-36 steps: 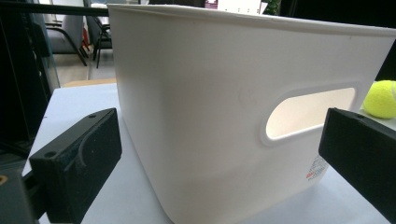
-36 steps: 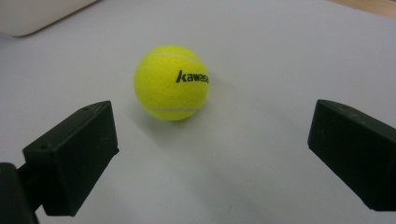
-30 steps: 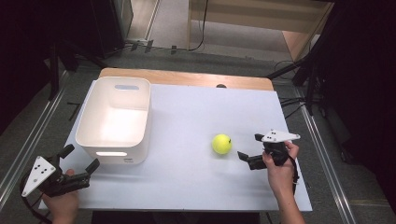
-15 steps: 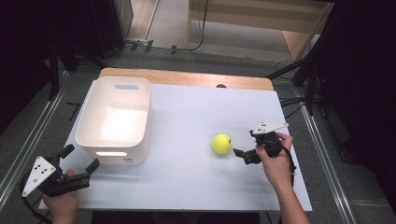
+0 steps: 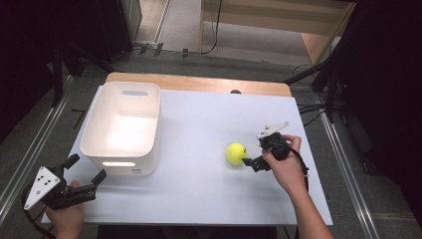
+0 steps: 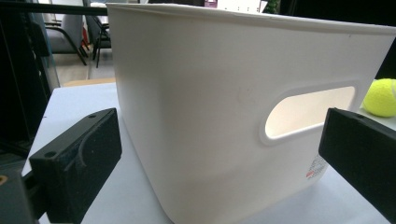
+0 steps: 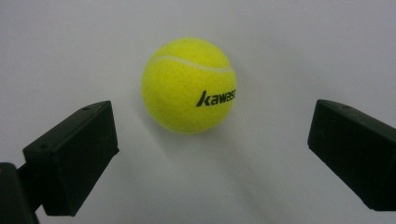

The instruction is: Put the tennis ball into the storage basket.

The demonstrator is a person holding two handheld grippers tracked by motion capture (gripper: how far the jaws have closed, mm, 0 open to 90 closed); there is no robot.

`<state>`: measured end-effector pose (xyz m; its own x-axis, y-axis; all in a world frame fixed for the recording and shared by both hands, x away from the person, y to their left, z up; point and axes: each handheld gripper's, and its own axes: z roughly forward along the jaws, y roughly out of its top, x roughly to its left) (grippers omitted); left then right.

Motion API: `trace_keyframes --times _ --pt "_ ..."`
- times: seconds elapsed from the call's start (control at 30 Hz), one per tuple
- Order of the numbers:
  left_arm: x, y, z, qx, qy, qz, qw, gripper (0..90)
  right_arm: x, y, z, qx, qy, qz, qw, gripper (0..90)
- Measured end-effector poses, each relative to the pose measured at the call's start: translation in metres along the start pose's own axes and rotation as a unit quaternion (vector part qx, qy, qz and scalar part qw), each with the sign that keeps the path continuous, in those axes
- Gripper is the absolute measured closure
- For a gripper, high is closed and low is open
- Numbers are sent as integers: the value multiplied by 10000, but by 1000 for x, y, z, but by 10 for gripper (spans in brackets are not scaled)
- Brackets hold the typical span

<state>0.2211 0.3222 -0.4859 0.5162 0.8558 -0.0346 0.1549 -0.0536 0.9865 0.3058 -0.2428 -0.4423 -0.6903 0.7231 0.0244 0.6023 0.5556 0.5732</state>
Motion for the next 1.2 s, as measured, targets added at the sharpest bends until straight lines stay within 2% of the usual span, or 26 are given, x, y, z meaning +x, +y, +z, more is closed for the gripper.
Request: trace_keyframes --times 0.53,0.93,1.13,1.2 --pt "-1 0 1 2 -2 5 10000 0 3 18 17 448 124 -138 9988 4" --pt "-1 0 0 -5 -11 2 10000 0 8 33 32 881 201 -334 9953 4" --pt "0 0 0 -3 -17 3 10000 0 9 37 40 972 254 -388 9942 7" --pt "0 0 0 -4 -16 7 10000 0 10 38 42 986 252 -422 9939 41"
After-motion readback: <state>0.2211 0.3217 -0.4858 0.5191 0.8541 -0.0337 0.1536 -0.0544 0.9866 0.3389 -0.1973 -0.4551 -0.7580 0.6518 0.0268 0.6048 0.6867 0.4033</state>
